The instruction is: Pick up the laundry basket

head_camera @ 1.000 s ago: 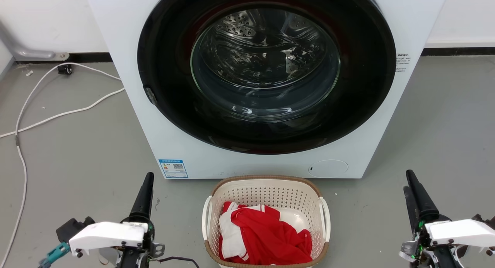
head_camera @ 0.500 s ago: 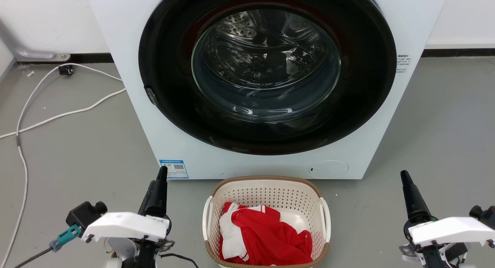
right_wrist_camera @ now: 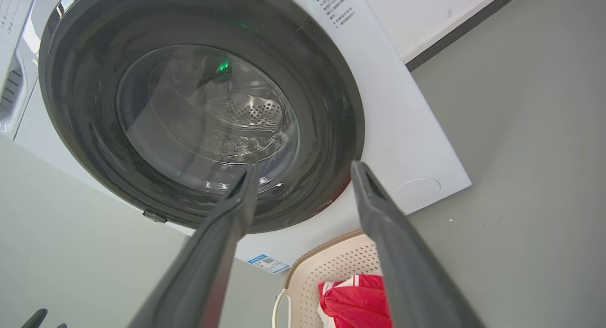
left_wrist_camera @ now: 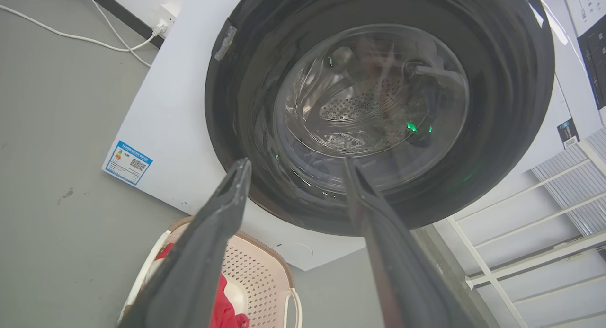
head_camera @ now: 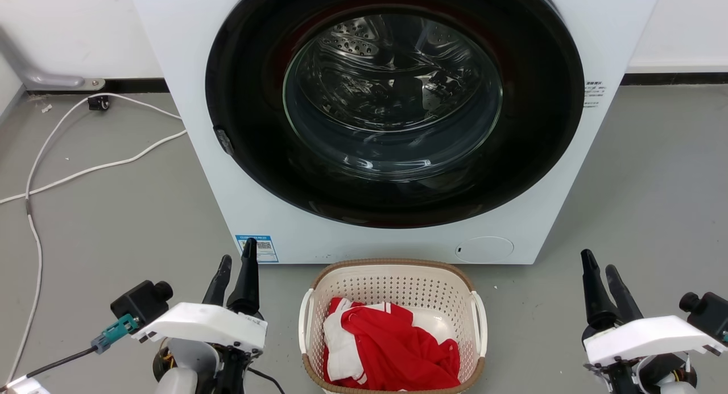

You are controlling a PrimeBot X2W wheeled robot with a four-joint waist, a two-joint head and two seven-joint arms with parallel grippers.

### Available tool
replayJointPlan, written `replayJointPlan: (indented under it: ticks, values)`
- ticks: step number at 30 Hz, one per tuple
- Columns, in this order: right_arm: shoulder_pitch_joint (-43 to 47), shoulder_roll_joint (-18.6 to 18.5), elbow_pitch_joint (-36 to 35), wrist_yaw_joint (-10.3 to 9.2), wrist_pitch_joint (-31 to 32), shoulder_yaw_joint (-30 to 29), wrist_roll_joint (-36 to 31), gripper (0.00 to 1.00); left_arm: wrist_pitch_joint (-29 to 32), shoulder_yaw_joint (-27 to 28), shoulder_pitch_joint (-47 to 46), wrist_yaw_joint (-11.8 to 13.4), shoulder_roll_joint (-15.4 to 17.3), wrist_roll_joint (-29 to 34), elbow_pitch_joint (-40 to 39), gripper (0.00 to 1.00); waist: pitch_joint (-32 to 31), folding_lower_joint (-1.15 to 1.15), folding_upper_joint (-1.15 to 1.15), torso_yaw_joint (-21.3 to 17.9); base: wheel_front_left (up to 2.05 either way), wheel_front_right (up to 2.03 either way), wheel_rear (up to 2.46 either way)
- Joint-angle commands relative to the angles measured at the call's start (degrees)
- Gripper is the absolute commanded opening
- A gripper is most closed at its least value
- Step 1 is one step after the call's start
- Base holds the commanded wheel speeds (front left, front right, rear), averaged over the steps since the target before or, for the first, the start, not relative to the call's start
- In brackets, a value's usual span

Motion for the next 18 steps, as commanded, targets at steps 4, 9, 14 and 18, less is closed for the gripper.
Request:
replayJointPlan:
  ticks: [4, 9, 14, 18]
  values:
    - [-1.53, 0.01, -0.11, 0.01, -1.33, 0.32, -5.09, 1.0, -1.29, -0.67, -1.9, 0.42, 0.15, 4.63, -0.03, 1.0, -0.05, 0.0, 0.0, 0.08, 0.0, 0.0, 0.0]
    - [-1.67, 0.04, 0.54, 0.01, -2.14, 0.5, -8.83, 1.0, -2.12, -1.23, -2.14, 0.69, 0.13, 8.02, 0.58, 1.0, -0.11, 0.0, 0.0, 0.14, 0.0, 0.0, 0.0]
    - [-1.91, 0.06, 1.31, 0.01, -2.93, 0.64, -12.43, 1.0, -2.93, -1.76, -2.44, 0.97, 0.12, 11.36, 1.12, 1.0, -0.15, 0.0, 0.0, 0.22, 0.0, 0.0, 0.0]
    - [-2.13, 0.08, 1.98, 0.01, -3.84, 0.77, -16.65, 1.0, -3.89, -2.18, -2.84, 1.36, 0.09, 15.14, 1.68, 1.0, -0.2, 0.0, 0.0, 0.32, 0.0, 0.0, 0.0]
